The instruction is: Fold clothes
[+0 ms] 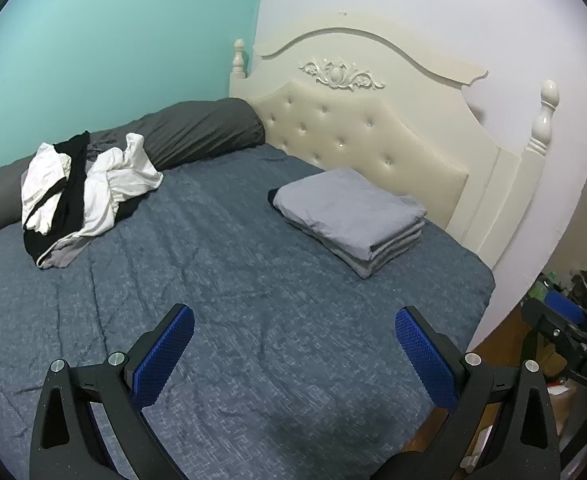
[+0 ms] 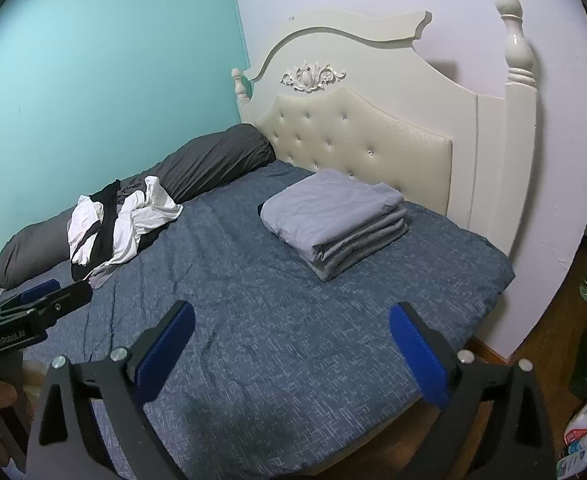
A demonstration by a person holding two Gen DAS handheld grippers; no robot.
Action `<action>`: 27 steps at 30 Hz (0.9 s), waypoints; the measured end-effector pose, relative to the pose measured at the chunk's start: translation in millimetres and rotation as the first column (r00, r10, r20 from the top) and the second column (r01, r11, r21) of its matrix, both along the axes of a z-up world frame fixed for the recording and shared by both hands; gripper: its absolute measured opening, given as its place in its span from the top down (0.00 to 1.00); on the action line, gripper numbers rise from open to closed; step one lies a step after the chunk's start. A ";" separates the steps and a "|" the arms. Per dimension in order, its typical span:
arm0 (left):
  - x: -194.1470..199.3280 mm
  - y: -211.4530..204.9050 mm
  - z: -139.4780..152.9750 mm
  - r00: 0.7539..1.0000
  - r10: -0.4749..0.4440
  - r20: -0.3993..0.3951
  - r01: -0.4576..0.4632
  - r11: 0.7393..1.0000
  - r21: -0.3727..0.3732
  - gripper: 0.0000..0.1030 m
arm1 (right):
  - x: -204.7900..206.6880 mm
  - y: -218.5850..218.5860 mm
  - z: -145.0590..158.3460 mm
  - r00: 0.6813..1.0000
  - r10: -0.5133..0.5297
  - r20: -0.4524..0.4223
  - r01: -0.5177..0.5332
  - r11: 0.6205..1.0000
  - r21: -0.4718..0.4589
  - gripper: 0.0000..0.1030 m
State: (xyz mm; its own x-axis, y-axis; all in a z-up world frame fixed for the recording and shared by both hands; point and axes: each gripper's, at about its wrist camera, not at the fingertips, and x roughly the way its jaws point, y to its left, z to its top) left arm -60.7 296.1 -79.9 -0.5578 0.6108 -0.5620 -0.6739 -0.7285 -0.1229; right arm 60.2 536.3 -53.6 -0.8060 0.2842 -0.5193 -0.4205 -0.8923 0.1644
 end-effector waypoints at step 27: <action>14.9 -13.4 0.2 0.998 0.021 -0.062 -0.021 1.000 -0.002 0.00 | 4.9 -7.5 2.7 1.000 0.005 -0.023 -0.005 1.000 0.017 0.03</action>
